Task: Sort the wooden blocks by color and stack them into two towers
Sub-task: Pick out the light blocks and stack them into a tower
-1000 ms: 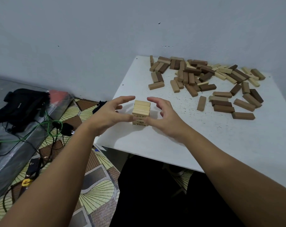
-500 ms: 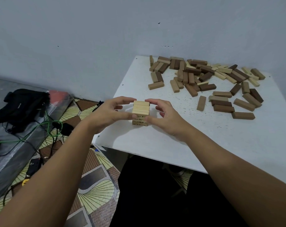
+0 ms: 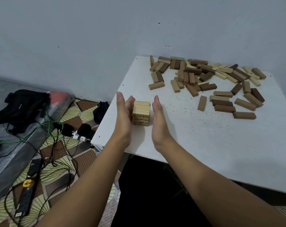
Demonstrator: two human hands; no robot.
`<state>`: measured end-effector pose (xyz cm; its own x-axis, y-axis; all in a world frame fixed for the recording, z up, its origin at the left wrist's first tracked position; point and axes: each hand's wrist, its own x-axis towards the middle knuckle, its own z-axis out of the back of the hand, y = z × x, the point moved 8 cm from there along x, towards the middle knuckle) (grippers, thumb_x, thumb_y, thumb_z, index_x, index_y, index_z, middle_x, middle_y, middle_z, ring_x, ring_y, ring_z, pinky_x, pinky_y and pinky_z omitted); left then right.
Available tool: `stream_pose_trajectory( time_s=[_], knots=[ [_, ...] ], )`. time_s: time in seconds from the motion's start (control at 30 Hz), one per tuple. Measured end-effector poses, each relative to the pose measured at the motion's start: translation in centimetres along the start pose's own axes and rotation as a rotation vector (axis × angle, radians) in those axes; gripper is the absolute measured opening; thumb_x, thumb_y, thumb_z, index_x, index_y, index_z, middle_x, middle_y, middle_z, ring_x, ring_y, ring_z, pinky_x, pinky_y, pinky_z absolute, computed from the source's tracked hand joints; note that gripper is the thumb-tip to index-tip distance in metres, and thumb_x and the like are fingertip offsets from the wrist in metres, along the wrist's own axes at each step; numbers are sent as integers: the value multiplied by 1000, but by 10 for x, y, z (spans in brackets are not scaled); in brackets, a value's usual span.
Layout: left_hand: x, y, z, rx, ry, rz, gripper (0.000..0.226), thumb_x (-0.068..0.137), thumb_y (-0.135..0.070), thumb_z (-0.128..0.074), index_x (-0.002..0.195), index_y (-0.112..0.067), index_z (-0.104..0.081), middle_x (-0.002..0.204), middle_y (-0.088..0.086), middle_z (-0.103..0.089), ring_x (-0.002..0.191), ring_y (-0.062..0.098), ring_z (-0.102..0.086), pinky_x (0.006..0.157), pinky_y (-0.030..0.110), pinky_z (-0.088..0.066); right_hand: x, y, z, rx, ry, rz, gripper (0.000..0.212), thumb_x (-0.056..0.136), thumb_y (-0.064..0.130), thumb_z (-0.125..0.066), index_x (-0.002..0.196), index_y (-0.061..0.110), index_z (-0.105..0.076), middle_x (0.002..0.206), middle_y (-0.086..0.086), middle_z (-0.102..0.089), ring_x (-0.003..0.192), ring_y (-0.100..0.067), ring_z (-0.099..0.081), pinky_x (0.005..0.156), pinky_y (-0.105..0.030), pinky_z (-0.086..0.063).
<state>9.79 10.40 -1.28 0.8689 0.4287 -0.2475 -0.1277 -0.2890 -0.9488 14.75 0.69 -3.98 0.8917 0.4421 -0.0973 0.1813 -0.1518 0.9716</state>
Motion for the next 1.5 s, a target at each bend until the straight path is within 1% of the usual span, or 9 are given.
stream_pose_trajectory(
  time_s=[0.07,0.13,0.47,0.67,0.9,1.27,1.37,1.43,1.5],
  knots=[
    [-1,3,-3,-12,-12,-11,134,51,-111,-38,155,-27,-47,150,-4,-57,141,15,-51,125,45,-28,3,-6,-7,20,-1,-51,103,82,91,-43,161,26,-31,161,3,-41,142,-6,-46,115,-32,-40],
    [-2,4,-6,-9,-21,-31,130,52,-111,-35,153,-29,-50,144,-5,-63,136,14,-55,124,45,-30,5,-13,-9,34,0,-77,109,76,95,-47,160,27,-34,159,1,-44,143,-13,-47,121,-44,-35],
    [-2,7,-6,-52,-58,-71,108,71,-98,-31,149,-27,-53,127,-5,-73,121,9,-67,117,40,-41,1,-10,-16,112,-41,-60,120,69,97,-52,160,22,-33,157,-3,-46,142,-15,-48,121,-45,-35],
    [-2,8,-5,-2,-67,-94,106,70,-99,-31,148,-32,-53,130,-8,-72,125,7,-64,120,41,-38,-3,-5,-15,102,-64,-50,100,80,85,-46,162,32,-28,159,0,-43,142,-11,-46,121,-39,-35],
    [-4,9,-7,21,-73,-108,101,73,-97,-31,151,-37,-51,126,-24,-70,129,4,-61,122,40,-36,1,-8,-15,133,-53,-41,116,70,96,-53,160,24,-34,156,-1,-48,140,-13,-50,120,-42,-36],
    [-5,10,-6,24,-60,-112,106,66,-106,-32,146,-41,-54,134,-10,-70,132,11,-60,122,44,-35,1,-7,-8,173,-62,-55,83,93,68,-43,161,21,-33,151,0,-54,134,-11,-56,119,-40,-39],
    [-3,11,-4,51,-52,-123,103,64,-108,-30,143,-47,-55,138,-8,-67,135,12,-57,123,46,-33,3,-7,1,198,-66,-21,60,108,53,-33,161,24,-31,147,7,-55,130,-2,-56,113,-27,-43],
    [-2,12,-4,48,-49,-132,105,63,-108,-28,143,-46,-55,136,-9,-69,134,11,-58,123,46,-33,3,-9,3,183,-54,-21,52,111,47,-28,158,26,-36,144,8,-56,123,6,-57,97,-13,-46],
    [-2,11,-4,42,-43,-139,110,62,-109,-29,146,-42,-54,133,-9,-71,132,11,-60,123,45,-34,1,-9,0,163,-39,-34,51,112,45,-26,157,25,-38,144,5,-59,122,5,-59,91,-11,-46]
  ],
)
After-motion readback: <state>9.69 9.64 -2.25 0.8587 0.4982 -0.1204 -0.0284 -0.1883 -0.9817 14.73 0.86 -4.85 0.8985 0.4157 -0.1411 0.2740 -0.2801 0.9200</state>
